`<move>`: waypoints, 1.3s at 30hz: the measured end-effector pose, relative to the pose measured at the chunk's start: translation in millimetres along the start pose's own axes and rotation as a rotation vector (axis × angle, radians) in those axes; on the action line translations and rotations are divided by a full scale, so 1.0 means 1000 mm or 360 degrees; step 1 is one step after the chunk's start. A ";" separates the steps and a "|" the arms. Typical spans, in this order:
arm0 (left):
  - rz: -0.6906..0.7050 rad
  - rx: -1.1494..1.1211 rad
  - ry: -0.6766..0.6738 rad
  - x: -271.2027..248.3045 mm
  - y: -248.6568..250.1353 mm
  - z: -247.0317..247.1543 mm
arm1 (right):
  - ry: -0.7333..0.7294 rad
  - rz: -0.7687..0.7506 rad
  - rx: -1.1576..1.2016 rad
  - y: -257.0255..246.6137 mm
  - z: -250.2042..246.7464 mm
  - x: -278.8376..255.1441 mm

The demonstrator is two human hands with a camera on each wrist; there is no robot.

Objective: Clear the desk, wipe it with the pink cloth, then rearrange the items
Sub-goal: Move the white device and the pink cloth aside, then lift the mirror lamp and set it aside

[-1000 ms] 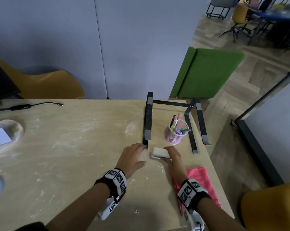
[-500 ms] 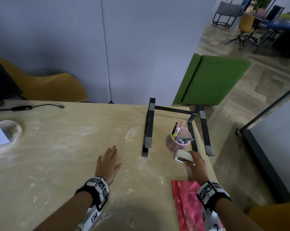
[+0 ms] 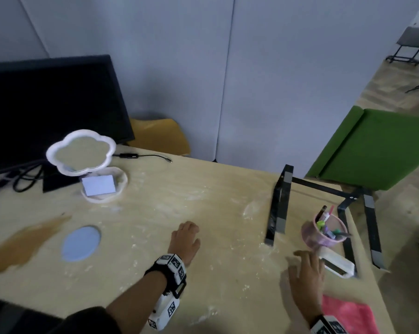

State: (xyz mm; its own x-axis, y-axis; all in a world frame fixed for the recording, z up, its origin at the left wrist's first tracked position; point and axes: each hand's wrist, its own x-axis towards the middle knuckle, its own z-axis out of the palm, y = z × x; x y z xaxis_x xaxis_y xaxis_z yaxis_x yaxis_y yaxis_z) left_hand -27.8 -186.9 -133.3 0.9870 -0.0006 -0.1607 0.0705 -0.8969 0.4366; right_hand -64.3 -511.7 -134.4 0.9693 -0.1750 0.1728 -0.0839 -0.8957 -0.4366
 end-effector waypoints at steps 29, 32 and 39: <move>-0.0390 -0.1112 0.1068 0.106 -0.273 -0.184 | -0.0583 -0.0279 -0.0021 -0.216 0.144 -0.035; -0.0279 -0.1295 0.0908 0.109 -0.271 -0.190 | -0.0586 -0.0253 0.0006 -0.217 0.148 -0.036; -0.0776 -0.1313 0.0656 0.153 -0.283 -0.171 | -0.0468 -0.0282 0.0091 -0.222 0.152 -0.032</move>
State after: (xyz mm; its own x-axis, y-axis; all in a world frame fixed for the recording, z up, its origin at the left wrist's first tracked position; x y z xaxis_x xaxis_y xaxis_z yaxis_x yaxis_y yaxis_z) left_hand 127.5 142.4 -130.4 0.7868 0.5706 -0.2352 0.3984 -0.1786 0.8996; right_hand -42.0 -245.4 -177.1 0.9934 0.1140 -0.0080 0.0967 -0.8759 -0.4727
